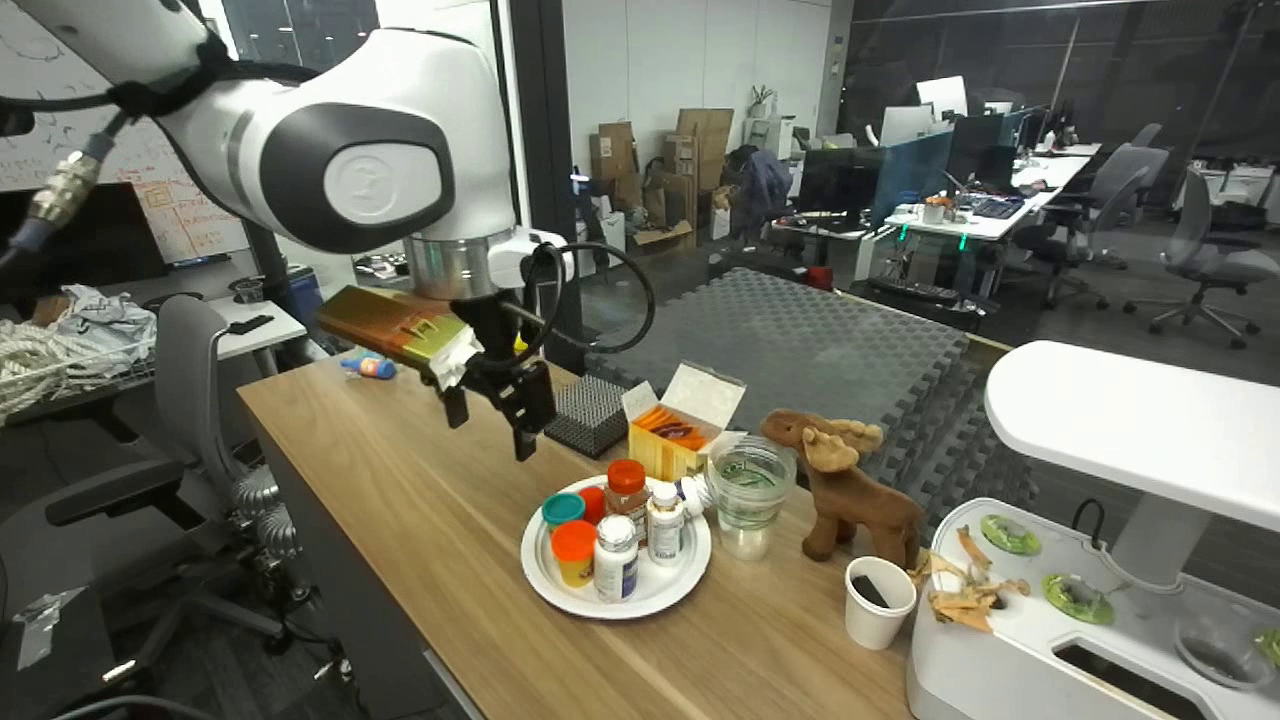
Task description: Pick up all the objects surrounding the white plate and arrange them on the plate
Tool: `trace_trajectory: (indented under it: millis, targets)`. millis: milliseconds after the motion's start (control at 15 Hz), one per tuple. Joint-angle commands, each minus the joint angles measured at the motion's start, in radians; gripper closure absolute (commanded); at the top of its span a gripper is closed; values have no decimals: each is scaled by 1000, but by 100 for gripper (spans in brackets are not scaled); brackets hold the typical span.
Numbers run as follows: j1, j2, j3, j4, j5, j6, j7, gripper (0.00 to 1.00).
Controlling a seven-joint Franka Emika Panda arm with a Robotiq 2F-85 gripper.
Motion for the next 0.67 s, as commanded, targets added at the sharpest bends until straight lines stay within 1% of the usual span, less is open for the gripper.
trace_trajectory:
  millis: [0,200,267,333,400,600]
  targets:
    - [-63,-164,21,-108,111,-209,-256,0]
    - [-77,-252,-27,-116,83,-416,-315,0]
    - [-58,-155,-17,-82,74,-328,-261,0]
    - [-63,-185,-30,-86,74,-375,-280,0]
    - [-66,-207,-38,-90,74,-398,-291,0]
    - [-65,-228,-41,-103,73,-406,-296,0]
